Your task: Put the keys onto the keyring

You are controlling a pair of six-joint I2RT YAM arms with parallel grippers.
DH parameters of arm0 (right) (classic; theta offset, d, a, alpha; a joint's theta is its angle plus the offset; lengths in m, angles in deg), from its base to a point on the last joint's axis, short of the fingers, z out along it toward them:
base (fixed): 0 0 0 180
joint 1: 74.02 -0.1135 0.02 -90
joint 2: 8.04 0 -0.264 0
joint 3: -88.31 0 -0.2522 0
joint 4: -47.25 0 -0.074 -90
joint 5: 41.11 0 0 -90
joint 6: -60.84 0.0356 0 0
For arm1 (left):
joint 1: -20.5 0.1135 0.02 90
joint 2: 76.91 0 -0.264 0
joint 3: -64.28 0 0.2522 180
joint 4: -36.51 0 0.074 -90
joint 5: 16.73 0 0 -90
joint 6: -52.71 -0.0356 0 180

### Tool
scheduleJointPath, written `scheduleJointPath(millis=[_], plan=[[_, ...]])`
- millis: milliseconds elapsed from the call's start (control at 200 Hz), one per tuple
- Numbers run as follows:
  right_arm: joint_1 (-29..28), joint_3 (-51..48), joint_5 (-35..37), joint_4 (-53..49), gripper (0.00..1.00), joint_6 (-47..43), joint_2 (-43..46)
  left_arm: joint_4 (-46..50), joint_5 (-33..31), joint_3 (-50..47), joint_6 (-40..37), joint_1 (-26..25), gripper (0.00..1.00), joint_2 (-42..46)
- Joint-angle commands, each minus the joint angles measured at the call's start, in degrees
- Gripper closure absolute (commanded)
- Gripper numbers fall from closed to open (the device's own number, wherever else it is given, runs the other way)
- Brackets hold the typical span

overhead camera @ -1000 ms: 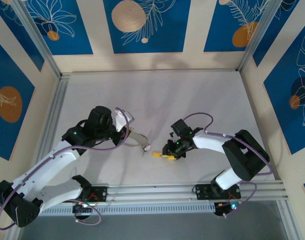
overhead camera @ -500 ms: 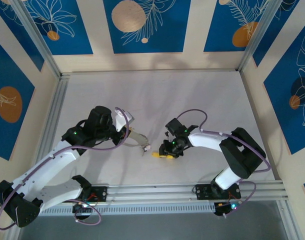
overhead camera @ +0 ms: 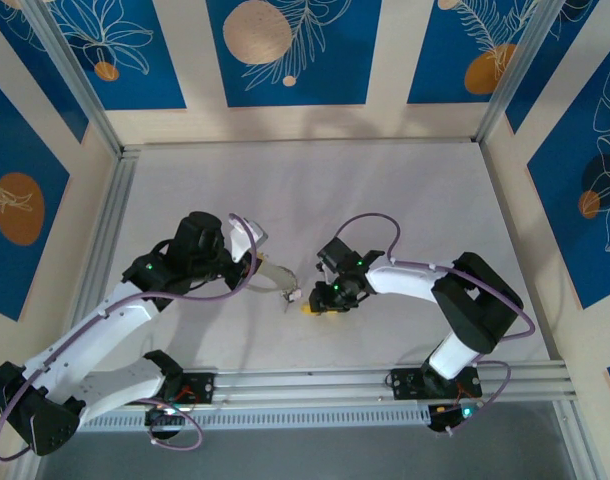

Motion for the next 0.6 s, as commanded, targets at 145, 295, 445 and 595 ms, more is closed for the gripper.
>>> scheduleJointPath(millis=[145,295,445,595], plan=[[-2.17,1.16,2.2,8.68,0.66,-4.15,0.55,-2.68,1.92,0.55,0.66,0.59,1.0,1.27],[-2.66,-0.04,2.01,8.41,0.67,-4.78,2.24,-2.69,2.08,0.53,0.92,0.62,1.0,1.35],[-2.84,-1.04,1.92,8.67,0.67,-5.1,3.68,-2.84,2.25,0.51,1.01,0.6,1.0,1.32],[-3.02,-1.68,2.0,8.62,0.68,-5.56,3.99,-3.06,2.29,0.47,1.33,0.57,1.0,1.41]])
